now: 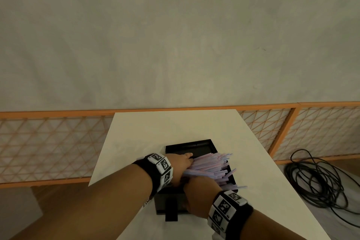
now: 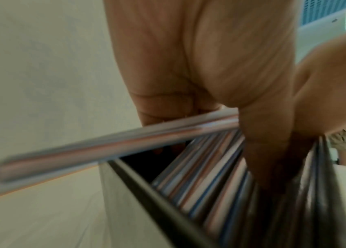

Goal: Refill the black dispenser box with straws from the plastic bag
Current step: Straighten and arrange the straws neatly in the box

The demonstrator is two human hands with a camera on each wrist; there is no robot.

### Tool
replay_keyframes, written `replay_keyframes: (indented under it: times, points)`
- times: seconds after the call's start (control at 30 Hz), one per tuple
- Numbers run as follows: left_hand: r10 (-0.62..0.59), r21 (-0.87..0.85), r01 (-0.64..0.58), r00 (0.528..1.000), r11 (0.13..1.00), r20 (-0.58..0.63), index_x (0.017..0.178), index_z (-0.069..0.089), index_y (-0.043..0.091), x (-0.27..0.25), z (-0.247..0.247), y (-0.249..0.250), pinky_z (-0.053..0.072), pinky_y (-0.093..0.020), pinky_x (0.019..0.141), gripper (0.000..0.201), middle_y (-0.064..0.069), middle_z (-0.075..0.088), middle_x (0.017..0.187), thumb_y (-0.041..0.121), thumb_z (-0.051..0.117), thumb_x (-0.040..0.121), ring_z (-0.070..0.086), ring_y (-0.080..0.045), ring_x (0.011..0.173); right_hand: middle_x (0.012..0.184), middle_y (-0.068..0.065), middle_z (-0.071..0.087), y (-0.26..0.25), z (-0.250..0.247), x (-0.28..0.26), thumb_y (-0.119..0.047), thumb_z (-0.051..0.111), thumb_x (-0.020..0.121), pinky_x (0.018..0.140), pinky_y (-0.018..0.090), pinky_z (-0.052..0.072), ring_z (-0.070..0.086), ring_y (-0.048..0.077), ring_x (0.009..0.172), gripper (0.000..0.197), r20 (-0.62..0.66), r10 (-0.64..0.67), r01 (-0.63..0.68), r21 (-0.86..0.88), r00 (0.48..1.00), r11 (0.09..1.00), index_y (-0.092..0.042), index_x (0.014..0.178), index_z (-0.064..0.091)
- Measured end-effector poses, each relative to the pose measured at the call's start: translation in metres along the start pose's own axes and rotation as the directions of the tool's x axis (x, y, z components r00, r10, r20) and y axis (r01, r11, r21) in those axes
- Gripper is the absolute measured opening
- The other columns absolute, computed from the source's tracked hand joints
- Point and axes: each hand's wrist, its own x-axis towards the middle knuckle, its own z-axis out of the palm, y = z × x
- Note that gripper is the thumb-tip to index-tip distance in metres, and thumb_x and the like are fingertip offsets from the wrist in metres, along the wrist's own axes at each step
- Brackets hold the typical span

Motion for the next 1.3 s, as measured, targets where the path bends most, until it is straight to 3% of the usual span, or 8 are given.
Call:
replay_keyframes:
  times: [0.13, 0.4, 0.57, 0.73, 0.9, 1.03, 1.13, 1.3]
  points:
    - [0.002, 0.052, -0.002, 1.000, 0.999, 0.002, 0.151, 0.022, 0.010, 0.002, -0.001, 0.001, 0.044, -0.042, 0.105, 0.081, -0.009, 0.008, 0.162, 0.021, 0.067, 0.084, 0.048, -0.037, 0.128, 0.119, 0.015, 0.063, -0.006, -0.006, 0.004, -0.025, 0.054, 0.089, 0.094, 0.041, 0.047, 0.059, 0.034, 0.110, 0.037, 0.122, 0.054, -0.056, 0.008, 0.991, 0.998, -0.004, 0.119, 0.059]
    - [0.003, 0.025, -0.003, 1.000, 1.000, -0.025, 0.145, 0.035, 0.010, 0.006, -0.001, 0.000, 0.043, -0.042, 0.105, 0.062, -0.012, 0.019, 0.159, 0.014, 0.059, 0.088, 0.050, -0.038, 0.124, 0.124, 0.014, 0.058, 0.003, -0.004, 0.028, -0.035, 0.065, 0.080, 0.098, 0.045, 0.045, 0.055, 0.034, 0.115, 0.053, 0.336, 0.123, -0.178, 0.137, 0.934, 0.974, -0.010, 0.126, 0.056]
    - [0.006, 0.020, -0.005, 0.999, 1.000, -0.046, 0.141, 0.039, 0.009, 0.007, 0.001, -0.001, 0.047, -0.042, 0.095, 0.055, -0.012, 0.023, 0.157, 0.009, 0.056, 0.088, 0.056, -0.039, 0.113, 0.132, 0.018, 0.054, 0.003, 0.004, 0.024, -0.036, 0.061, 0.085, 0.102, 0.041, 0.041, 0.052, 0.035, 0.119, 0.059, 0.152, 0.151, -0.180, 0.202, 0.977, 0.963, -0.006, 0.134, 0.047]
    - [0.039, 0.013, -0.039, 0.999, 0.999, -0.033, 0.136, 0.046, 0.008, 0.009, -0.002, -0.002, 0.051, -0.041, 0.092, 0.054, -0.012, 0.038, 0.145, 0.009, 0.060, 0.085, 0.060, -0.036, 0.104, 0.130, 0.015, 0.056, 0.008, 0.014, 0.017, -0.033, 0.059, 0.083, 0.103, 0.040, 0.044, 0.054, 0.035, 0.118, 0.057, -0.056, 0.058, -0.047, 0.177, 0.997, 0.983, -0.009, 0.133, 0.048]
    - [0.037, -0.040, -0.038, 0.999, 0.998, -0.012, 0.132, 0.051, 0.008, 0.007, -0.011, -0.003, 0.046, -0.041, 0.100, 0.051, -0.011, 0.046, 0.138, 0.011, 0.063, 0.082, 0.056, -0.035, 0.114, 0.128, 0.017, 0.055, 0.004, 0.007, 0.007, -0.020, 0.055, 0.086, 0.102, 0.043, 0.042, 0.051, 0.036, 0.117, 0.047, -0.101, -0.041, 0.044, 0.025, 0.994, 0.999, -0.005, 0.130, 0.051]
    - [0.020, -0.004, -0.020, 1.000, 1.000, 0.002, 0.134, 0.050, 0.006, 0.006, -0.014, -0.002, 0.035, -0.037, 0.111, 0.048, -0.014, 0.039, 0.150, 0.014, 0.060, 0.087, 0.045, -0.032, 0.132, 0.128, 0.013, 0.057, 0.001, 0.000, -0.002, -0.018, 0.048, 0.086, 0.102, 0.042, 0.040, 0.051, 0.033, 0.117, 0.042, -0.144, -0.048, 0.041, -0.056, 0.988, 0.998, -0.008, 0.127, 0.054]
    - [0.023, 0.033, -0.023, 1.000, 0.999, 0.018, 0.137, 0.045, 0.008, 0.003, -0.016, -0.003, 0.032, -0.035, 0.111, 0.055, -0.013, 0.031, 0.155, 0.016, 0.065, 0.087, 0.039, -0.030, 0.137, 0.119, 0.008, 0.064, 0.016, -0.013, -0.015, -0.018, 0.045, 0.088, 0.090, 0.035, 0.047, 0.060, 0.028, 0.108, 0.034, -0.160, 0.095, -0.096, 0.002, 0.982, 0.995, -0.013, 0.117, 0.061]
    - [-0.007, 0.007, 0.006, 1.000, 1.000, 0.030, 0.136, 0.046, 0.007, -0.004, -0.018, -0.006, 0.040, -0.043, 0.108, 0.068, -0.015, 0.039, 0.149, 0.026, 0.075, 0.077, 0.044, -0.032, 0.132, 0.112, 0.001, 0.059, 0.075, -0.035, -0.039, -0.019, 0.047, 0.082, 0.082, 0.032, 0.046, 0.057, 0.023, 0.106, 0.027, -0.205, 0.402, -0.372, 0.167, 0.893, 0.913, -0.021, 0.107, 0.057]
